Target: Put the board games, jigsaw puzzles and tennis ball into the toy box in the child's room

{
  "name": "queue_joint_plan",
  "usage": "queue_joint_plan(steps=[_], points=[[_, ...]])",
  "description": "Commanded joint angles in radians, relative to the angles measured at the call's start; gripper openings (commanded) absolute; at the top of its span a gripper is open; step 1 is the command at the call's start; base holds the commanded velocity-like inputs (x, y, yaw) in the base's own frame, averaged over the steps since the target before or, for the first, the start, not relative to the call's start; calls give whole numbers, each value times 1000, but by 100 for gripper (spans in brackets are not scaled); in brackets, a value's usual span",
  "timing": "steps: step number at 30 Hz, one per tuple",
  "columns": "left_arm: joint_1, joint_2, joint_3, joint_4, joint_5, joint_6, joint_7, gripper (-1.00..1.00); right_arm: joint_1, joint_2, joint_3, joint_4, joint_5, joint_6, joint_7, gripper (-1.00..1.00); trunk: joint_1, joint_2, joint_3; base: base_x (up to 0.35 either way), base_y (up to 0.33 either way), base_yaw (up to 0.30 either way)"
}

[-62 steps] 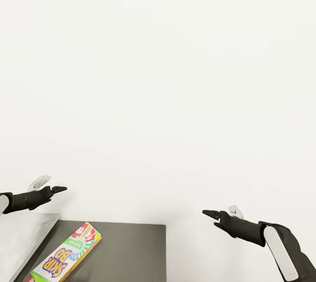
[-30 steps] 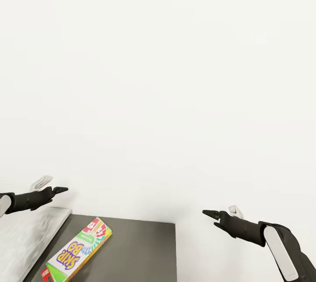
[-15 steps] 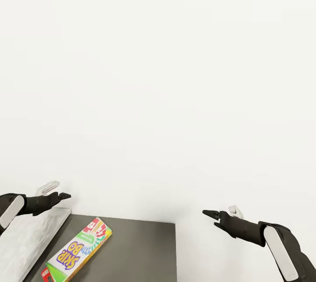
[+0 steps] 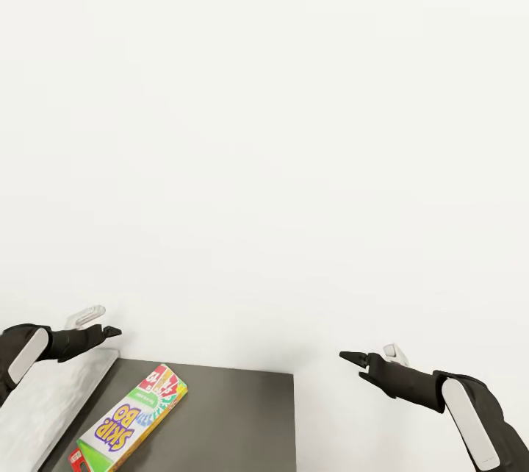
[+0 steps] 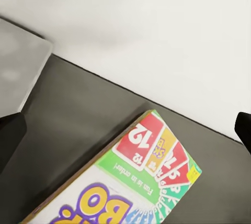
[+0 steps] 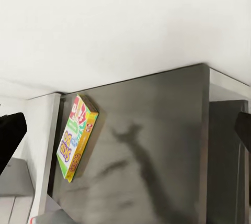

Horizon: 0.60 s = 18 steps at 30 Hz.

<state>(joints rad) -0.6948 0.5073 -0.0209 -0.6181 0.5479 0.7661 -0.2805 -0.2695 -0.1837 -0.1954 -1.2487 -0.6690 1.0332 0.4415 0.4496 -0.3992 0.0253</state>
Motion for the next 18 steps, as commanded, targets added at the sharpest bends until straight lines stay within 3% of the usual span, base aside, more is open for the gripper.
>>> queue_joint_plan(steps=[1,18], points=[[0,1,-2,0,-2,1,-3,100,0,0,-2,0,9,4,11,100,0,-1,0,0,0,0],[0,-10,-3,-1,-5,-1,-8,100,0,0,-9,4,7,4,11,100,0,-1,0,0,0,0]])
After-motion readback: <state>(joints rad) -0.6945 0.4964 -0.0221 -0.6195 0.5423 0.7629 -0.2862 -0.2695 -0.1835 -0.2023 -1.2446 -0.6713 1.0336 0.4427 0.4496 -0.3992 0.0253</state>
